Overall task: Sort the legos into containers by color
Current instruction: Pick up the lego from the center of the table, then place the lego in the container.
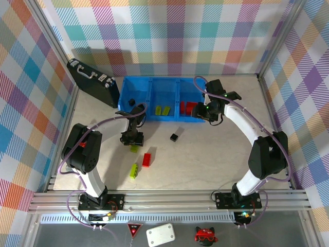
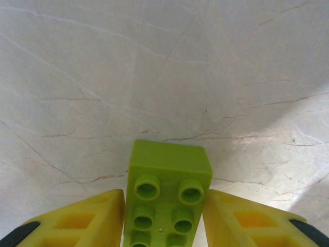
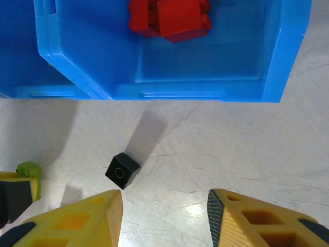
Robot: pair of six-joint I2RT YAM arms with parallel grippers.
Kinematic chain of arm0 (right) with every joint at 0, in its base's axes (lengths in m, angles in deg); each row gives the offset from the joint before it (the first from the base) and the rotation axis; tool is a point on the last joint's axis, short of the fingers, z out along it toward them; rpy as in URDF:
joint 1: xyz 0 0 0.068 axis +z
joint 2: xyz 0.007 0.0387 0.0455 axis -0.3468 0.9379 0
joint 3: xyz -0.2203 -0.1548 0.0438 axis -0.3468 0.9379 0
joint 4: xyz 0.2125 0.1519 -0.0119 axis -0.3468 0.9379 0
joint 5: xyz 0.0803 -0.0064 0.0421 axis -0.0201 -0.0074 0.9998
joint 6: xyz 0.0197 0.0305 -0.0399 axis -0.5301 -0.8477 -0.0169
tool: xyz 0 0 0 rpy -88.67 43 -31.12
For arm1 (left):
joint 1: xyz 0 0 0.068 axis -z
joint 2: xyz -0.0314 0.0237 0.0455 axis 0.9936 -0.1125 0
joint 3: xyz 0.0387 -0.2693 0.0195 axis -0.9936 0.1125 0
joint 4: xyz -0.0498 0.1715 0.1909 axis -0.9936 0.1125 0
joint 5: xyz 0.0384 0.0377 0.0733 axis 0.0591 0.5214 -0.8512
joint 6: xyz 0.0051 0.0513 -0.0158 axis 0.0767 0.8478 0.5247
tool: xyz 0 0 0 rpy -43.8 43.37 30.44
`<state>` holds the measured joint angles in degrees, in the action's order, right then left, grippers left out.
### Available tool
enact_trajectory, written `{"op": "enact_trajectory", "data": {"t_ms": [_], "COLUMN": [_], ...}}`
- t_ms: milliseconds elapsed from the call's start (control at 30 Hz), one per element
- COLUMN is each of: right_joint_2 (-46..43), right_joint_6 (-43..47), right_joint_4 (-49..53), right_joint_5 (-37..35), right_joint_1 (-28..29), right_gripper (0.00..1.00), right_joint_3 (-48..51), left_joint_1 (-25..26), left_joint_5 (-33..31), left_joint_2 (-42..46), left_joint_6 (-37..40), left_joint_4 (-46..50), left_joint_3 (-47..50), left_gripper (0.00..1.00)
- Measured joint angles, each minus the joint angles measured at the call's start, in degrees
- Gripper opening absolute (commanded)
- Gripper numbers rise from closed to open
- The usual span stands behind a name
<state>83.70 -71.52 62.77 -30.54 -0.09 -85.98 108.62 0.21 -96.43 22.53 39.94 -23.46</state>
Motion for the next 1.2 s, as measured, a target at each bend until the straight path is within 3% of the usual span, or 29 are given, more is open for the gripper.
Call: {"op": "enact_trajectory", "data": {"t_ms": [667,1000,1200], "right_joint_2": [-1.05,-3.54,-5.20], "right_joint_6": [-0.02,0.00,0.00], "right_joint_4": [0.07,1.33,1.88], "right_joint_5": [-0.24,-1.64,-2.73], "right_joint_1": [0.00,0.00,0.00], "right_gripper": [0.47,0.47,0.47], "right_joint_3": [0.00,0.00,0.00], "left_joint_1": [0.11,2.84,3.82], "left_joint_5": [1.79,1.92,1.90], "left_joint_2": [1.18,4.13,1.01], "left_joint_6": [-1.03,-5.68,-7.85], "left_joint_4": [-0.07,-0.20,-1.27], "left_joint_3": [-1.84,-16.02,-26.51], "left_gripper": [0.32,0.32,0.32]}}
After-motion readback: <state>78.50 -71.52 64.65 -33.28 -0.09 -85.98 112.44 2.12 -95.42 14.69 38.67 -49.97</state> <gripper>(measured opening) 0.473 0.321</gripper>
